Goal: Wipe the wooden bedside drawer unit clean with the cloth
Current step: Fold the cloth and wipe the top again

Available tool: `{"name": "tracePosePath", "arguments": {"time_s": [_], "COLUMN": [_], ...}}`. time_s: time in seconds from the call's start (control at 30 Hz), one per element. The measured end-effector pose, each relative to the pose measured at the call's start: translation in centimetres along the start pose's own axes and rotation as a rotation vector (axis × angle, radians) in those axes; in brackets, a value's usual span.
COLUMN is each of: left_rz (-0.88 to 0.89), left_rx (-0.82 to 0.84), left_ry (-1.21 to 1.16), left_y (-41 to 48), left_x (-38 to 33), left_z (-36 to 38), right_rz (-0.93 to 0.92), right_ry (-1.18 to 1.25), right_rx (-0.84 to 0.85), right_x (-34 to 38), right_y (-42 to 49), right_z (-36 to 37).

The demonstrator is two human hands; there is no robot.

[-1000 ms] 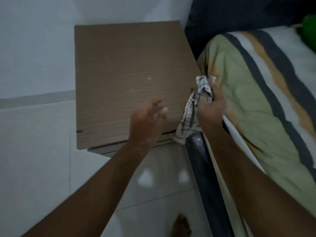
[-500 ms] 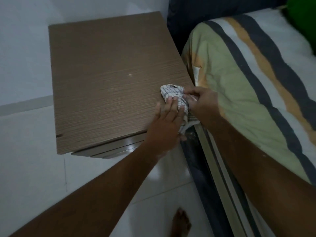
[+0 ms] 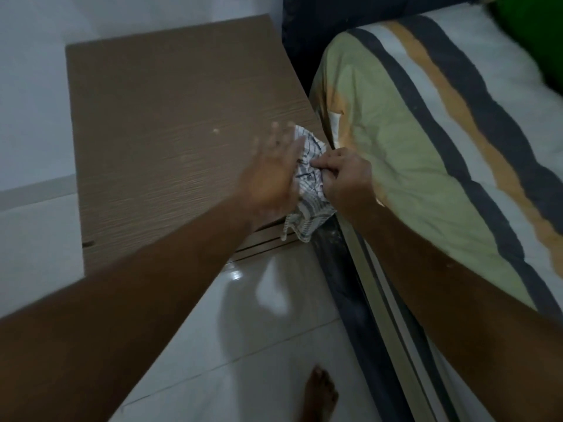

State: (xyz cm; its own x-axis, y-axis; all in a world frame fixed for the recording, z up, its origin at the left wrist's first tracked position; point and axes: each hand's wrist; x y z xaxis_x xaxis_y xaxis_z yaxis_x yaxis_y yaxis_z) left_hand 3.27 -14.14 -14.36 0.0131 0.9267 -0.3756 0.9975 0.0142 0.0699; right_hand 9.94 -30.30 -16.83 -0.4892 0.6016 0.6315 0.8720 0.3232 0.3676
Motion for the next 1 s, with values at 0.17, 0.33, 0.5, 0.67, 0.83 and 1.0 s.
{"name": "tracePosePath", "arguments": {"time_s": [0.17, 0.33, 0.5, 0.67, 0.83, 1.0], "left_rz": [0.074, 0.005, -0.071, -0.078, -0.039, 0.004], "left_rx": [0.325, 0.318, 0.291, 0.297, 0.212, -0.107], "left_ry": [0.247, 0.274, 0.196, 0.203, 0.188, -0.267], "left_y": [0.0, 1.4, 3.3, 3.4, 2.0, -7.2], "left_x": [-0.8, 0.4, 1.5, 1.5, 0.9, -0.3], "left_z": [3.0, 3.7, 3.5, 3.9, 1.8, -1.8], "right_rz": [-0.065, -0.111, -0.007, 0.014, 0.026, -0.034], "right_ry": [-0.04, -0.502, -0.613, -0.638, -0.553, -0.191], "right_rx": [0.041, 0.37, 0.414, 0.421, 0.382, 0.109], "right_x": [-0.6, -0.6, -0.2, -0.4, 0.2, 3.9], "right_y": [-0.6, -2.6, 0.5, 0.8, 0.4, -3.8], "right_z": [-0.5, 0.5, 2.8, 3.7, 2.9, -1.8]}}
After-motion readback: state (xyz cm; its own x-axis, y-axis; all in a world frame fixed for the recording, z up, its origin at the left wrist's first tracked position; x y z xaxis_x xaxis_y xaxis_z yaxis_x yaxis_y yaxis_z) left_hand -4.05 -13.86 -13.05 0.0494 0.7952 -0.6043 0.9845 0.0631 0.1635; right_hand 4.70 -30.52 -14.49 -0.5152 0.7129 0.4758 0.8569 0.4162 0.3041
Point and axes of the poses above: each hand's wrist, its own y-axis towards the middle knuckle, its own z-axis out of the palm, x = y × z, and after that the axes turned 5 degrees about -x, right-handed
